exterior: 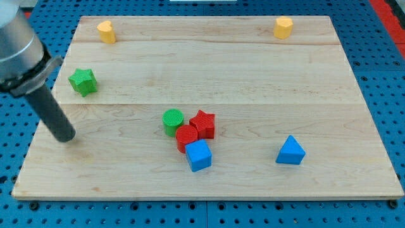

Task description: Move the green star diagonally to the yellow heart

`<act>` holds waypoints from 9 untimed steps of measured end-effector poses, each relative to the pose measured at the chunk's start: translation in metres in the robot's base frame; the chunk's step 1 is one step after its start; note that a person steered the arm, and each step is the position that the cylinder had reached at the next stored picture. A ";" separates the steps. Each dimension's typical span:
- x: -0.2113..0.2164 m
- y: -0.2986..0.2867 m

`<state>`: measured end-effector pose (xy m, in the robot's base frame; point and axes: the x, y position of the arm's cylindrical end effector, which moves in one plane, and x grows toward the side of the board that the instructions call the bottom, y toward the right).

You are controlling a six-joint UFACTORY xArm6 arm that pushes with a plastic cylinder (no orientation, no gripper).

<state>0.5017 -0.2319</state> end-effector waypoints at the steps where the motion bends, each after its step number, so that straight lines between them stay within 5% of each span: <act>1: -0.052 0.000; 3: -0.115 -0.001; 6: -0.133 -0.041; 7: -0.160 -0.018; 9: -0.134 0.078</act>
<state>0.3682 -0.1536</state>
